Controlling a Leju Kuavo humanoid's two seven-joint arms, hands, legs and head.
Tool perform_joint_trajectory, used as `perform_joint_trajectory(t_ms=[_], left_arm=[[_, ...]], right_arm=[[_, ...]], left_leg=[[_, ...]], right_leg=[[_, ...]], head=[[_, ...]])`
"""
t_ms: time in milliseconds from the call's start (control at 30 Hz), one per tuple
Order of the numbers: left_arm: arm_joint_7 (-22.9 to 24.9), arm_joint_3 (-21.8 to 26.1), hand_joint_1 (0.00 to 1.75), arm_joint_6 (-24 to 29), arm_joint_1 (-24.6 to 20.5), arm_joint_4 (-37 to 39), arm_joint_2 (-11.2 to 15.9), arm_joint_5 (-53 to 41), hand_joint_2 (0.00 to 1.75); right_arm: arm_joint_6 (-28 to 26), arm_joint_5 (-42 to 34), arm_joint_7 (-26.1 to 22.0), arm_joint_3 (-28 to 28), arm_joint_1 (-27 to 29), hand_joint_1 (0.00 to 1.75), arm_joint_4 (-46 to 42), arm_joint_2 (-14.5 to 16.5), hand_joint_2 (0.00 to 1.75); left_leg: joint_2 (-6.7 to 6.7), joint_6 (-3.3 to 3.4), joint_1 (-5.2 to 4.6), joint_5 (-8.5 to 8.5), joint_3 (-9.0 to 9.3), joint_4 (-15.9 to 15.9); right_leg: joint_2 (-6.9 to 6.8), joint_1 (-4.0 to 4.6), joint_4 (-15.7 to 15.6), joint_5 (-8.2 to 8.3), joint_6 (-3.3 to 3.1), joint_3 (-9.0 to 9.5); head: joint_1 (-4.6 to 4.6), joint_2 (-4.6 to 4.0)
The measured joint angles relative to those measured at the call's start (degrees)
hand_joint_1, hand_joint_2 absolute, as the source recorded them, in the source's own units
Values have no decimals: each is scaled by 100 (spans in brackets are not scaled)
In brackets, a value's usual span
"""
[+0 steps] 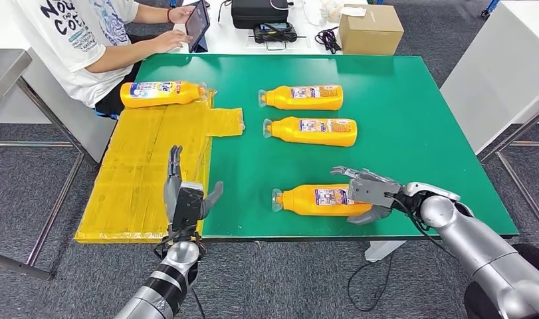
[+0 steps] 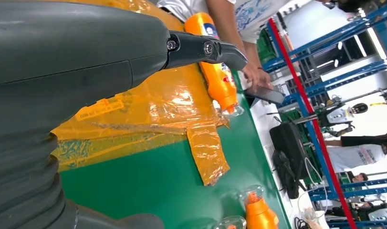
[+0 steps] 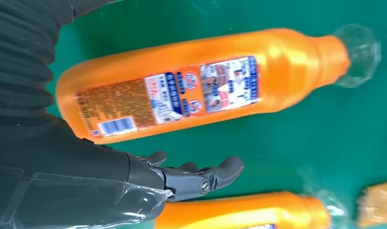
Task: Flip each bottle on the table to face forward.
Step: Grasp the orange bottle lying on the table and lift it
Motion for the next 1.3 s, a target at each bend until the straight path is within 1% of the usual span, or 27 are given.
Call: perform_joint_trajectory(t_ms=[67, 133, 200, 300, 433, 533, 900, 1167, 1300], left_arm=[[0, -24, 0, 3, -13, -7, -2, 92, 175], [0, -39, 0, 5, -30, -10, -9, 128, 175], [0, -45, 0, 5, -39, -11, -15, 145, 175], [-1, -51, 0, 3, -40, -17, -17, 145, 175], [-1, -66, 0, -11, -40, -19, -19, 139, 175], [-2, -76, 0, -26, -40, -19, -20, 136, 175], [-1, -89, 0, -93, -40, -19, -56, 103, 175], [-1, -127, 0, -111, -40, -19, -80, 94, 175], [-2, -133, 0, -113, -40, -19, -81, 94, 175]], right_arm=[[54, -188, 358, 175, -203, 0, -235, -205, 175], [52, -267, 597, 330, -437, 0, -435, -383, 175], [-26, -207, 720, 467, -595, 0, -564, -492, 175], [-294, 39, 819, 667, -668, 0, -637, -544, 175], [-629, 295, 847, 879, -671, 0, -630, -526, 175], [-762, 372, 845, 986, -663, 0, -608, -498, 175], [-974, 516, 788, 1270, -473, 0, -308, -278, 175], [-1076, 581, 725, 1313, -321, 0, -69, -78, 175], [-1184, 767, 730, 1339, -274, 0, 94, 17, 175]], left_leg=[[0, 3, -4, 2, -3, 0], [1, 5, -5, 4, -2, 0], [1, 5, -5, 4, -1, 0], [0, 5, -6, 4, -2, 0], [0, 5, -6, 4, -3, 0], [0, 5, -6, 4, -2, 0], [0, 5, -6, 4, -3, 0], [1, 5, -6, 4, -3, 0], [0, 5, -5, 4, -2, 0]], right_leg=[[0, -5, 1, 2, 3, -3], [0, -7, 1, 2, 4, -4], [0, -7, 1, 2, 4, -4], [0, -7, 1, 2, 4, -4], [0, -7, 1, 2, 4, -4], [0, -7, 1, 2, 4, -5], [0, -7, 1, 2, 4, -4], [0, -7, 1, 2, 4, -5], [0, -7, 1, 2, 4, -5]], head=[[-1, 0], [1, 0], [3, 0], [2, 0], [1, 0], [2, 0], [2, 0], [2, 0], [2, 0]])
